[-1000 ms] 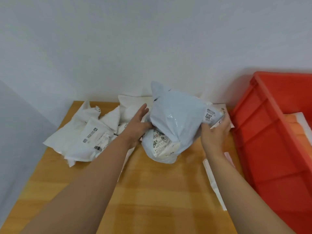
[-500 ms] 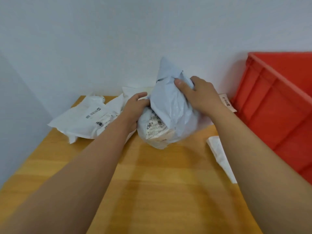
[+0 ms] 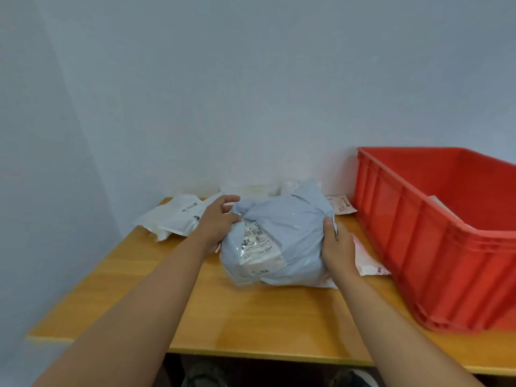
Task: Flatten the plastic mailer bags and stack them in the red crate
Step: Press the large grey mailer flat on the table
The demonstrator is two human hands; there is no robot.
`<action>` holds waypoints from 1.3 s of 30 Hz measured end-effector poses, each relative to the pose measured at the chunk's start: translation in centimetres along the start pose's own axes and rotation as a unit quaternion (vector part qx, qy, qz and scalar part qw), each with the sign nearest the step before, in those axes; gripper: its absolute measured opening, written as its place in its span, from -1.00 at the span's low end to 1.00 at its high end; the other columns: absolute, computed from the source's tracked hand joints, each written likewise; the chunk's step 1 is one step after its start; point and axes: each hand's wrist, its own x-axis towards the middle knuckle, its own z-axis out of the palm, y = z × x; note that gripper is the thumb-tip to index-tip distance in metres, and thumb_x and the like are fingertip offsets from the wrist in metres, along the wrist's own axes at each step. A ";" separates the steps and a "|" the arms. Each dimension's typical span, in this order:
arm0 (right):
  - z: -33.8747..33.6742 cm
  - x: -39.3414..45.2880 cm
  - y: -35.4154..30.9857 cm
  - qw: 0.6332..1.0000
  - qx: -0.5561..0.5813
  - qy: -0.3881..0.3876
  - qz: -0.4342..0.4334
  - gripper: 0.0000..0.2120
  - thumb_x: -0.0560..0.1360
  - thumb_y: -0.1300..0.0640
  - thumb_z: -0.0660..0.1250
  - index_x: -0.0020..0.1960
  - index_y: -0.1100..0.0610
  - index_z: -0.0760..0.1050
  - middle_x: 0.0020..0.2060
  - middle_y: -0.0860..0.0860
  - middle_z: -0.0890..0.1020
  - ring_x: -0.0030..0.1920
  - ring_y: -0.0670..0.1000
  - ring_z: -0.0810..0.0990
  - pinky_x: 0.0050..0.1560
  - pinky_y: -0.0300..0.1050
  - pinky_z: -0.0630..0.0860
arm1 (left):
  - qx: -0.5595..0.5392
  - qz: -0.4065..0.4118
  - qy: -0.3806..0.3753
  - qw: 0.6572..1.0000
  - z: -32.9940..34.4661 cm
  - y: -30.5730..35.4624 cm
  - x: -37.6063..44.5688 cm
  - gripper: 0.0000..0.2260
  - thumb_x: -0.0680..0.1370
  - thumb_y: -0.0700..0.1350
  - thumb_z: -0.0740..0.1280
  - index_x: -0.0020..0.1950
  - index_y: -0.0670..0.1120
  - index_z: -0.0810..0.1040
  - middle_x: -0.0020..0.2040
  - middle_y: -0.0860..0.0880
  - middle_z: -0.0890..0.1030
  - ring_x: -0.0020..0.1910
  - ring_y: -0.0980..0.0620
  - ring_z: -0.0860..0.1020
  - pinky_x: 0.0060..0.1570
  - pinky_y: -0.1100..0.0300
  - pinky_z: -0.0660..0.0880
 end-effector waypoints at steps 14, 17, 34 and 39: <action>-0.8 0.7 -1.1 0.993 0.045 -0.109 0.000 -0.51 0.52 -0.15 0.38 0.37 -0.02 0.38 0.16 -0.20 0.53 0.15 -0.16 0.51 0.14 -0.18 0.41 | -0.104 -0.023 -0.007 0.994 -1.3 -2.1 1.1 -0.70 0.57 -0.27 0.32 0.22 0.04 0.59 0.16 -0.16 0.64 0.05 -0.11 0.65 0.02 0.01 0.58; -0.4 1.8 -1.8 0.980 0.019 -0.198 -0.001 -0.57 0.43 -0.15 0.48 0.24 -0.14 0.44 0.10 -0.27 0.58 0.08 -0.24 0.56 0.04 -0.27 0.47 | -0.020 -0.007 -0.036 0.999 -0.9 -2.7 2.7 -0.63 0.56 -0.17 0.40 0.31 0.15 0.53 0.23 -0.02 0.57 0.16 -0.02 0.60 0.17 0.03 0.55; 1.8 4.4 1.3 0.996 0.014 -0.073 -0.049 -0.89 0.61 0.03 0.30 -0.03 0.00 0.58 -0.13 -0.11 0.67 -0.12 -0.21 0.60 -0.23 -0.44 0.42 | 0.053 0.039 0.218 0.974 -1.6 -3.5 6.4 -0.63 0.67 0.06 0.18 -0.25 -0.12 0.35 -0.31 -0.05 0.38 -0.24 -0.03 0.36 -0.24 0.11 0.33; 2.4 4.8 1.1 0.992 0.118 -0.032 0.024 -0.88 0.62 0.04 0.30 0.08 0.01 0.59 -0.04 -0.14 0.68 -0.01 -0.19 0.63 -0.03 -0.30 0.51 | -0.103 -0.029 -0.017 0.994 -2.1 -2.9 5.8 -0.54 0.57 0.28 0.24 0.27 -0.02 0.57 0.19 -0.02 0.65 0.21 -0.02 0.59 0.23 -0.05 0.49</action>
